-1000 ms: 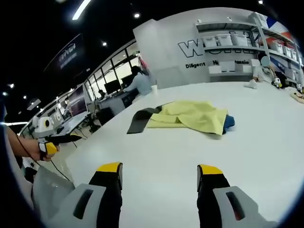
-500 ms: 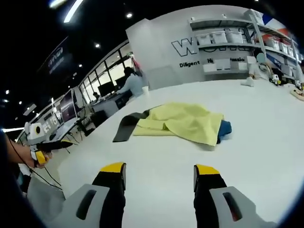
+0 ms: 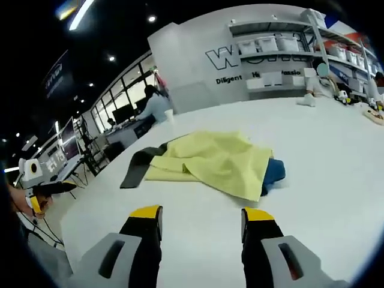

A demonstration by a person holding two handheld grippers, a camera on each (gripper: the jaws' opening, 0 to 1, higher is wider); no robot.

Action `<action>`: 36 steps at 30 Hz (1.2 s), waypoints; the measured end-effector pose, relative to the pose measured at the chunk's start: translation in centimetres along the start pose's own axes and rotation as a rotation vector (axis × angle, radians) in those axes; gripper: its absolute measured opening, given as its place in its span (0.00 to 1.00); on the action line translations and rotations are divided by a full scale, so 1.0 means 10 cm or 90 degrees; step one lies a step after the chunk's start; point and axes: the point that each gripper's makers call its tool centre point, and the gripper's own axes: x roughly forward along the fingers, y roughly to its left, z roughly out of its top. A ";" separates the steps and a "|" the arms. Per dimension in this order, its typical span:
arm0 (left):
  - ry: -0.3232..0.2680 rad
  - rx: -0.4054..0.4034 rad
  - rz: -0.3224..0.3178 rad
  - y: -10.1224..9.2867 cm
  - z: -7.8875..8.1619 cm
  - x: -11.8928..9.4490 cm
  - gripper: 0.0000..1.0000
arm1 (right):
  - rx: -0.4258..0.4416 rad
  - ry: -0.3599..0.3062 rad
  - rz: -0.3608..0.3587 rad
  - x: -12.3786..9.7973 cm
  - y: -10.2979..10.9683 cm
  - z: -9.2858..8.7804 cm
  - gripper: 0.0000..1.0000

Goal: Fold the garment on the visible template until the final outline fits inside the template.

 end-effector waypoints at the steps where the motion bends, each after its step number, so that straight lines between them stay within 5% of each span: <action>1: 0.000 0.000 0.000 0.02 0.01 0.02 0.91 | 0.007 -0.001 -0.004 0.02 -0.03 0.01 0.48; 16: 0.005 0.007 -0.001 0.23 0.11 0.28 0.90 | 0.040 0.005 -0.038 0.33 -0.45 0.03 0.34; 36: 0.019 0.003 0.002 0.30 0.04 0.40 0.89 | 0.091 0.044 -0.051 0.56 -0.76 -0.11 0.19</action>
